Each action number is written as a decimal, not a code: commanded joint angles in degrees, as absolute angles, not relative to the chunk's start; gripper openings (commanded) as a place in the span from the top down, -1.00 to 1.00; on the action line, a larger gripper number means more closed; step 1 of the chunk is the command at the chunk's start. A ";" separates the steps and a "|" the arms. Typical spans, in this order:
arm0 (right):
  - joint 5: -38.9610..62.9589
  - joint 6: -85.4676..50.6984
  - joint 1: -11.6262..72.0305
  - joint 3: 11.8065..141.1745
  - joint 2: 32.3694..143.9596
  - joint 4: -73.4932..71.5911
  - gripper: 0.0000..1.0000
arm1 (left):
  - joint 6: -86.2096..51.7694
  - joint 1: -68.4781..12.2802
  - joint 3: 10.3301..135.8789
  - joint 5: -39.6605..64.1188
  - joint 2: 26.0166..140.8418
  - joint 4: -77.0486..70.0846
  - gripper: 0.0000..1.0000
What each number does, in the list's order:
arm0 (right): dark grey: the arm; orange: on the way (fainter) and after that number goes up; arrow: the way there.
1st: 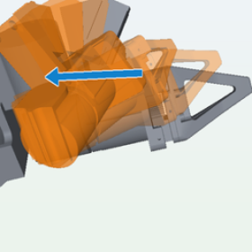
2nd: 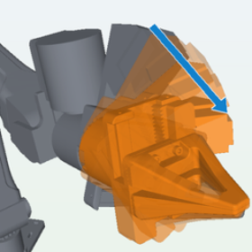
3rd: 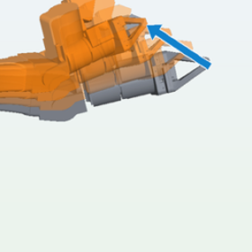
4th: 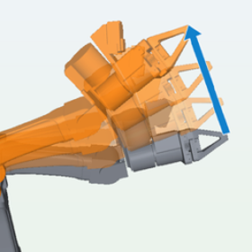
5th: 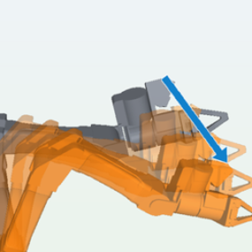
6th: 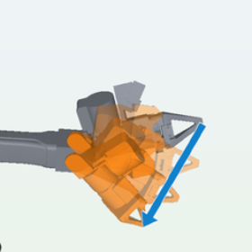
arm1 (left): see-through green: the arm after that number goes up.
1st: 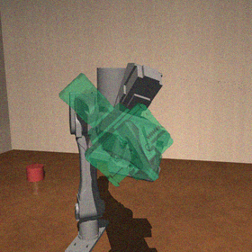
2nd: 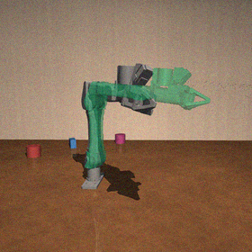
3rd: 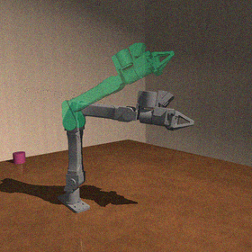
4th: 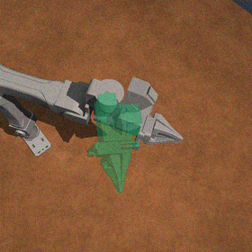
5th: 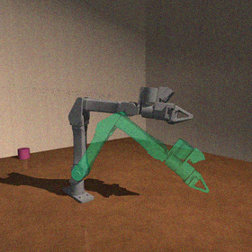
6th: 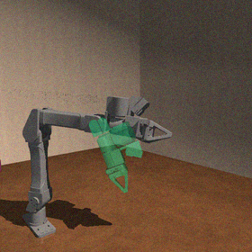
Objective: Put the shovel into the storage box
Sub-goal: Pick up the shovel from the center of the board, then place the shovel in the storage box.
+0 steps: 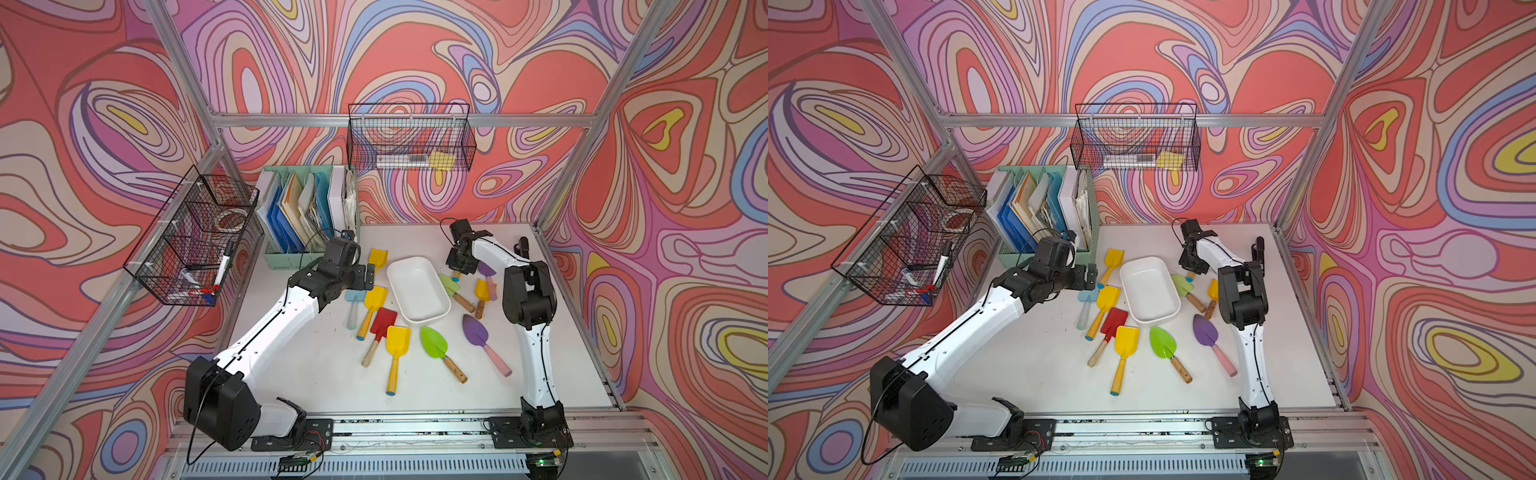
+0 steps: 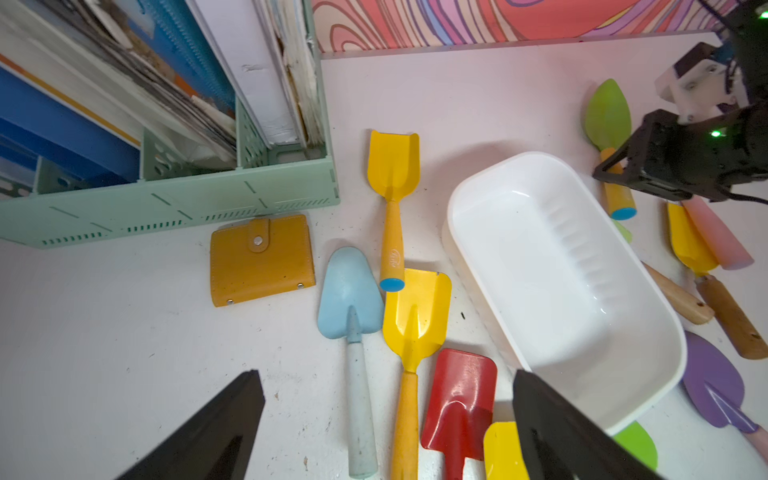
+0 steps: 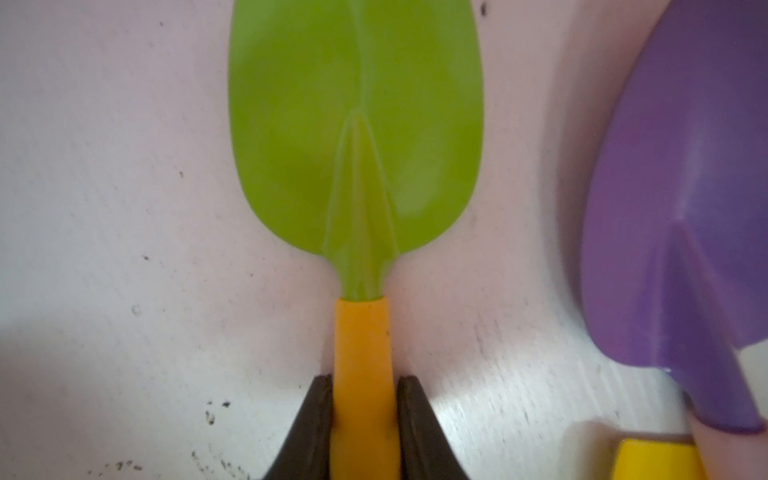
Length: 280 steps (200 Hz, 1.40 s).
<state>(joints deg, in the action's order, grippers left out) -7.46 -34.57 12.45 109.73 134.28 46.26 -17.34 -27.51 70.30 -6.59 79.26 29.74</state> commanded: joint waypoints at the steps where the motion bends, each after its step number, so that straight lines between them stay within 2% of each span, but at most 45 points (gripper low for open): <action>1: -7.33 -33.60 12.32 106.28 130.01 45.69 1.00 | -15.76 -31.56 73.10 -7.62 79.97 30.61 -0.99; 51: -7.39 -30.04 12.45 99.91 119.37 44.57 1.00 | -13.54 -38.54 73.47 -5.73 82.44 26.00 -0.98; 97: -4.97 -25.38 13.92 95.91 111.48 44.97 1.00 | -14.57 -40.41 75.59 -5.98 84.51 26.23 -0.98; 180: 11.14 -7.95 19.51 84.90 97.95 42.69 1.00 | -18.62 -40.43 79.02 -1.64 85.64 24.03 -0.97; 196: 14.85 -7.23 19.60 82.76 95.25 41.67 1.00 | -19.01 -39.94 80.25 0.69 87.28 22.90 -0.91; 214: 17.43 -7.14 19.78 81.10 92.86 41.19 1.00 | -20.51 -38.77 81.59 4.07 89.50 21.60 -0.67; 217: 17.86 -7.14 19.81 80.86 92.52 41.13 1.00 | -20.93 -38.51 81.72 4.75 89.76 21.29 -0.59; 226: 19.24 -7.21 19.99 80.24 91.66 40.77 1.00 | -22.29 -37.68 81.83 7.12 90.70 19.96 -0.19; 234: 20.36 -7.28 20.22 79.73 90.99 40.35 1.00 | -23.89 -36.85 81.83 9.15 91.44 18.65 -0.04; 280: 21.19 -8.00 22.62 78.99 90.82 39.43 1.00 | -29.33 -34.13 81.12 16.36 93.50 11.77 -0.09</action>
